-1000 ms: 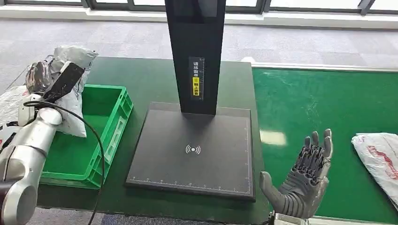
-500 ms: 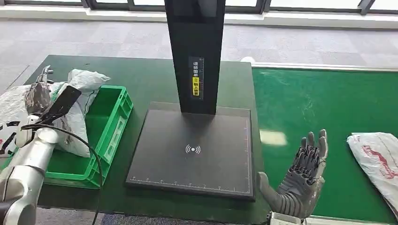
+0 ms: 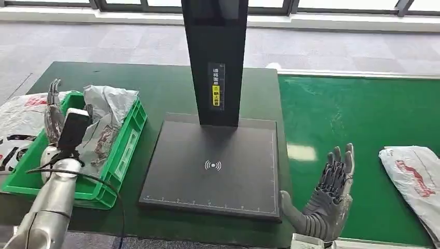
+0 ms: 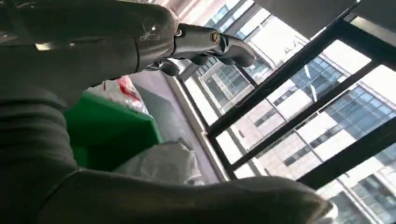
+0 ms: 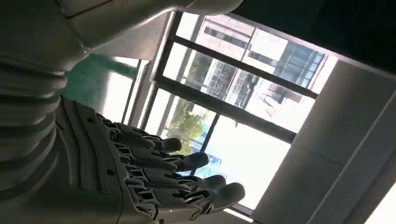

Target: Moved the parcel from conveyor to table for the left to box.

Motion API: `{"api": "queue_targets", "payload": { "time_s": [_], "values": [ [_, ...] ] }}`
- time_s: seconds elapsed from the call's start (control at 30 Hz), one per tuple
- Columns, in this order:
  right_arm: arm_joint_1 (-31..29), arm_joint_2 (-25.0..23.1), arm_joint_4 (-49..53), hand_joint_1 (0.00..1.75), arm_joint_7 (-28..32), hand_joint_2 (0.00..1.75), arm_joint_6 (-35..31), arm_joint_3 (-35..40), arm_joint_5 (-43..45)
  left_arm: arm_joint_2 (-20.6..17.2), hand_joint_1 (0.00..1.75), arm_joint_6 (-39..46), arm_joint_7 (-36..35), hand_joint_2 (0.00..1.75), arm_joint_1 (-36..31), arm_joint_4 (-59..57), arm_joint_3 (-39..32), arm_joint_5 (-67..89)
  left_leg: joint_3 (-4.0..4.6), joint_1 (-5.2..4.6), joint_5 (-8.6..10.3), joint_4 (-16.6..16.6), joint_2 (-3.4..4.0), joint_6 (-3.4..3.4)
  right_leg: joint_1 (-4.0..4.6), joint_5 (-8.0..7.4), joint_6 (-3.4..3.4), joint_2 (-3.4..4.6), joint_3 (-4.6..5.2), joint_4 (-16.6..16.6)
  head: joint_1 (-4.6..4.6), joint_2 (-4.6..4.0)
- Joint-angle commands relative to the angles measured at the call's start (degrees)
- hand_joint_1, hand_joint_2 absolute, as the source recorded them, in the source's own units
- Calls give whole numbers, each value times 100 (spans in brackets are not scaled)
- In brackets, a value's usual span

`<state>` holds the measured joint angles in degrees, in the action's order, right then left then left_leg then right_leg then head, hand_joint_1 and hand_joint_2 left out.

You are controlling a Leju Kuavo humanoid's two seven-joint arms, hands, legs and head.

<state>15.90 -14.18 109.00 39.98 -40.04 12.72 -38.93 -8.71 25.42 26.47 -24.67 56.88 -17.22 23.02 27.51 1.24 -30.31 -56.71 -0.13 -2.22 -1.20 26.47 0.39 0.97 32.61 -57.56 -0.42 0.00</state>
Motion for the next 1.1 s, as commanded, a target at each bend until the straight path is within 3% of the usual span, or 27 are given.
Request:
{"api": "queue_targets", "payload": {
  "time_s": [0.03,0.2,0.3,0.33,0.43,0.57,0.8,0.97,1.1],
  "values": [
    [-184,0,-561,0,2,175,4,-87,-5,695,0,40,-28,0,643,1052,-186,-219,5,3,4,6,-8,13,7,-4,-3,-15,-6,16,2,0],
    [-186,-69,-700,0,-8,175,4,-178,-83,834,0,50,178,0,743,1220,-214,-501,-1,0,12,20,-6,13,4,-9,-9,-18,-9,22,2,0],
    [-436,120,-917,0,-794,175,4,-230,-520,1551,0,68,522,0,1379,2135,309,-913,-5,0,12,25,-8,19,4,-12,-5,-21,-16,33,0,0],
    [-610,176,-1059,0,-1140,175,4,-321,-909,1866,0,508,599,0,1609,2474,542,-963,3,-1,5,18,-8,17,2,-7,1,-18,-20,27,2,0],
    [-1088,379,-1372,0,-1839,175,4,-465,-1640,2119,0,999,861,0,2134,3138,1347,-1505,34,-4,3,16,-3,26,-2,-10,5,-17,-17,31,2,0],
    [-1585,815,-1743,0,-2612,175,19,-738,-2310,2190,0,849,894,0,2234,3165,2121,-1830,-5,-7,1,12,-5,31,-2,-10,6,-20,-24,39,2,0],
    [-1554,837,-1778,0,-2651,175,27,-754,-2350,2088,0,762,914,0,2165,3081,2150,-1977,9,-15,-2,8,-1,25,-12,-12,2,-13,-21,32,2,0],
    [-1996,1257,-2519,0,-3339,175,313,-1241,-3263,2194,0,440,1253,0,2202,2834,2305,-2421,39,-12,5,17,-12,35,-8,-19,6,-27,-22,44,2,0],
    [-2035,1717,-3032,0,-3517,175,604,-1709,-3474,2184,0,-1,1353,0,2329,2754,1867,-2985,25,-15,2,22,-3,35,-12,-17,10,-16,-35,46,2,0]
  ]
}}
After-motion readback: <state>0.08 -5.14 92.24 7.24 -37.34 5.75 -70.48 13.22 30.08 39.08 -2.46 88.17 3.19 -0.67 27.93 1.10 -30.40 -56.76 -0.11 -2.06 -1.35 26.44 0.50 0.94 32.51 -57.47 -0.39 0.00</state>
